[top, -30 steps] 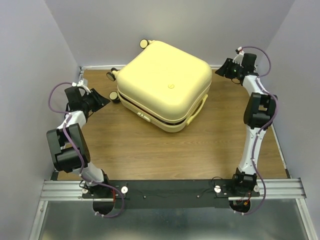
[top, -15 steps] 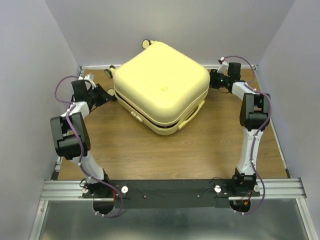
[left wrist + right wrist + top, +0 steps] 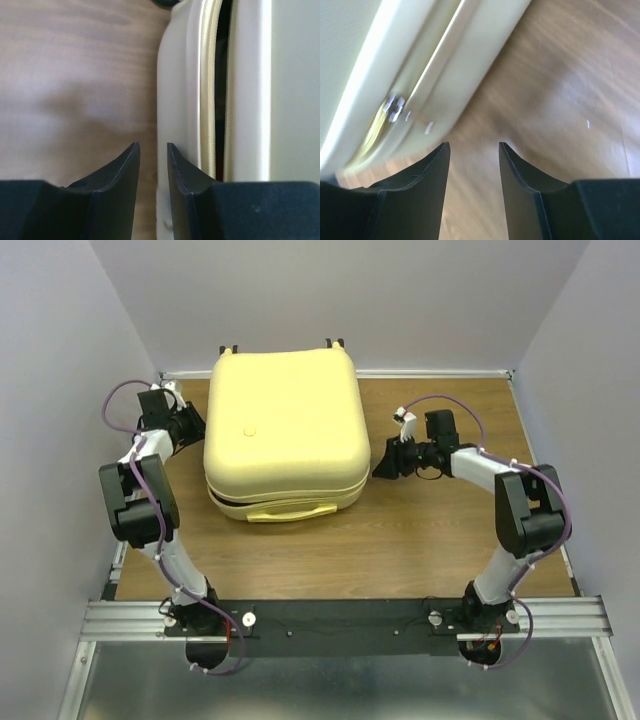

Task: Pack the luggage

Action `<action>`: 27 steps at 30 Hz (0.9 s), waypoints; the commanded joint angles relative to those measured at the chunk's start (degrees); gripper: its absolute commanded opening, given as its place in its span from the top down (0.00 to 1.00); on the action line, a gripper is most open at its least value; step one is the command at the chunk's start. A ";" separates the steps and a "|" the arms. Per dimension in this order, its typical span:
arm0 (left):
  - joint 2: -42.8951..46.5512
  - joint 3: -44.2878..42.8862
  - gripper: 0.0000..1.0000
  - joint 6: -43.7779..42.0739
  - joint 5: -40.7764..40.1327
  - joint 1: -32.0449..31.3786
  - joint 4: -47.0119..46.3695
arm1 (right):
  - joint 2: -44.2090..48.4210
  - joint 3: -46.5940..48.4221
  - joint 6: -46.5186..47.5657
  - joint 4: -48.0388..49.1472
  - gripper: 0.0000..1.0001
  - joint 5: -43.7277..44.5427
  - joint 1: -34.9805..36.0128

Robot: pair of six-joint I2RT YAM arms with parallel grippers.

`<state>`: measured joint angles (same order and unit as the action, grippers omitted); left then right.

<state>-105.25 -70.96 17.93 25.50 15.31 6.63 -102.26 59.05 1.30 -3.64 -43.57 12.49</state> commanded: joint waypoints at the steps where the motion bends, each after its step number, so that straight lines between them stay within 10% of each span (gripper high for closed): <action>1: -10.13 -12.84 0.63 -7.64 9.47 -8.88 4.86 | 10.56 -4.98 6.34 -1.46 0.47 2.35 -3.17; 14: -35.47 -57.80 0.63 -15.83 17.58 -23.23 16.58 | 22.19 -8.95 24.10 -7.25 0.46 1.66 -3.88; 22: -8.71 -29.30 0.46 -0.37 13.53 -6.54 -7.84 | 21.85 -7.28 22.44 -7.53 0.42 -1.52 2.70; 27: 10.30 -6.51 0.46 2.37 13.70 3.65 -7.26 | 17.63 -6.31 14.89 1.43 0.41 1.73 10.43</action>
<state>-112.31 -93.43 14.61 36.91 11.31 3.07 -80.23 50.83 22.39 -12.78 -38.72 13.82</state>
